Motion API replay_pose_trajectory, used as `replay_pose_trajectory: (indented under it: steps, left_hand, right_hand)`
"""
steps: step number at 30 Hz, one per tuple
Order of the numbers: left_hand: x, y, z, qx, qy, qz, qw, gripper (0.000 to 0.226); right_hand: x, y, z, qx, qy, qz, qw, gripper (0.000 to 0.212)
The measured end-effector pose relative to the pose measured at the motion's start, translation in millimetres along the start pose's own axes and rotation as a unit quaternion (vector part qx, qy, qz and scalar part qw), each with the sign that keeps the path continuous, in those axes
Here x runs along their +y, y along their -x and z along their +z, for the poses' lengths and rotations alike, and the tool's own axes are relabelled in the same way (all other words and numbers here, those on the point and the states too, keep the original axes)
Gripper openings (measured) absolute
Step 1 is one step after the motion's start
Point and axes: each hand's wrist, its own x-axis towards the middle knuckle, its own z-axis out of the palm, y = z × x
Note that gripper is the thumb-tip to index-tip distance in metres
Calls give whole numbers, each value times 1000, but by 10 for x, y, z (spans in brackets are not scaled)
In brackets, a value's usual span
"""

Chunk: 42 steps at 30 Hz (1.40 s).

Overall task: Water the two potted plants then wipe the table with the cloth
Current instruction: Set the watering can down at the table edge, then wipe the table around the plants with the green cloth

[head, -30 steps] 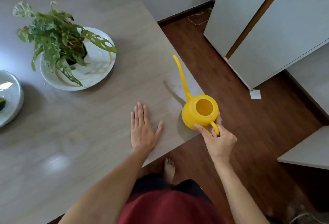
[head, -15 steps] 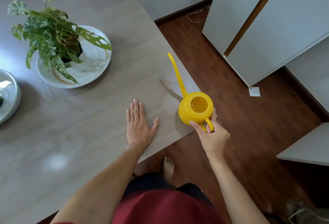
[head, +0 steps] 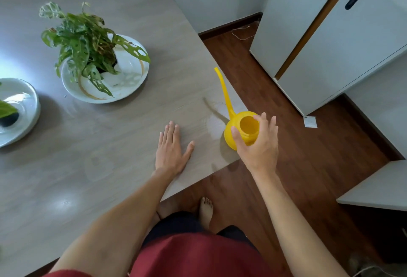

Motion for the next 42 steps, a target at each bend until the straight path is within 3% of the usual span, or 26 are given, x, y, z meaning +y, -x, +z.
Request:
replay_pose_trajectory:
  steps: [6,12,27,33,42]
  left_hand:
    - [-398,291,-243,23,22,-41,999,83]
    - [-1067,701,-559,57,33,-87,994,76]
    - [-3475,1997,-1223,127,31,-259,957,74]
    - [-4177,2357,-1318,153,-15,-344,926,63]
    - [-4625,2189,-1282,90,-47,-350,931,60]
  right_hand:
    - [-633,141,434,-32,36,-146,988,61]
    - [-1337,618,1116,-142,12,-221,965,62]
    - [-2755,2049,2693,-406,85,-286,864,58]
    - [-2962,2191,3084,-385,151,-300,860,59]
    - [-2737,2182,3335,-302,154,-355,871,52]
